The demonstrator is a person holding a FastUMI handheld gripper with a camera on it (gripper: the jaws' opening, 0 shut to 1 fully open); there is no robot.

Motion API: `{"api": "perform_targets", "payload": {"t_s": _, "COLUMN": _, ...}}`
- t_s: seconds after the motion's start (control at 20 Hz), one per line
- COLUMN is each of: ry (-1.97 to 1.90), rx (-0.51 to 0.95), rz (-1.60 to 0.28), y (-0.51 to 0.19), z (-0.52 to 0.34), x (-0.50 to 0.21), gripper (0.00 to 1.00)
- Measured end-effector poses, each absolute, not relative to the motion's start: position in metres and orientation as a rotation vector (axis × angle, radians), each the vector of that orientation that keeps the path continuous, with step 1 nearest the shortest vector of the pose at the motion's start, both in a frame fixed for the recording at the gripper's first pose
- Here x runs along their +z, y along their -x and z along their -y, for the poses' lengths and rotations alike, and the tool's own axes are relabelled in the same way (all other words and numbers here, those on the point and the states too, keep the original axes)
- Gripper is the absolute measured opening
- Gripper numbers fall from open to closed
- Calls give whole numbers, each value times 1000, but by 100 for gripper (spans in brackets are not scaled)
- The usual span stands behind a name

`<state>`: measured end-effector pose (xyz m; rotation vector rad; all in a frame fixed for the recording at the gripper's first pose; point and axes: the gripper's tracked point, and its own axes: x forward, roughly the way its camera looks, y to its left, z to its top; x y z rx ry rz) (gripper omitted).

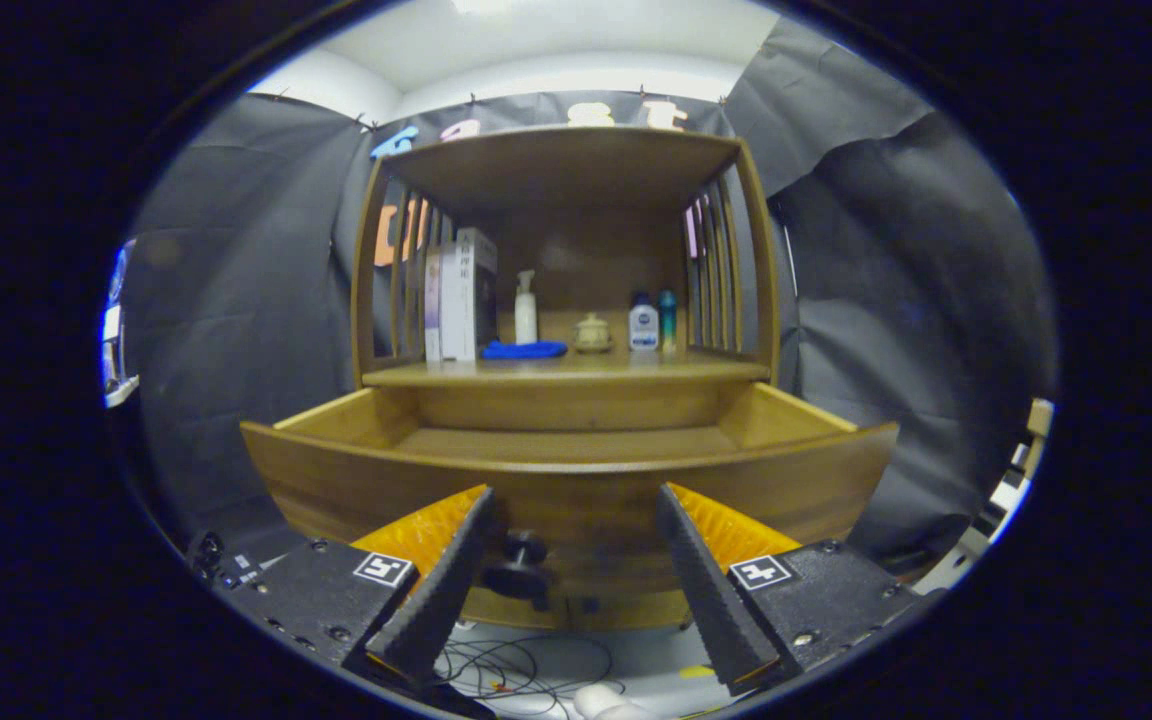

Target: Pull open the drawer, take out the items inside it, and place them on the countertop above the cabinet.

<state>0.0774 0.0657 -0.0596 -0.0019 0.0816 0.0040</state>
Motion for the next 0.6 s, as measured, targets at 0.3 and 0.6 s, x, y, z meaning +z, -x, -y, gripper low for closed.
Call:
{"api": "perform_targets", "payload": {"t_s": 0.3, "ry": 5, "rx": 50, "rz": -22, "y": -112, "z": -61, "x": 34, "gripper": 100}}
{"api": "perform_targets", "payload": {"t_s": 0.6, "ry": -2, "rx": 88, "rz": -232, "y": -181, "z": -76, "x": 67, "gripper": 100}}
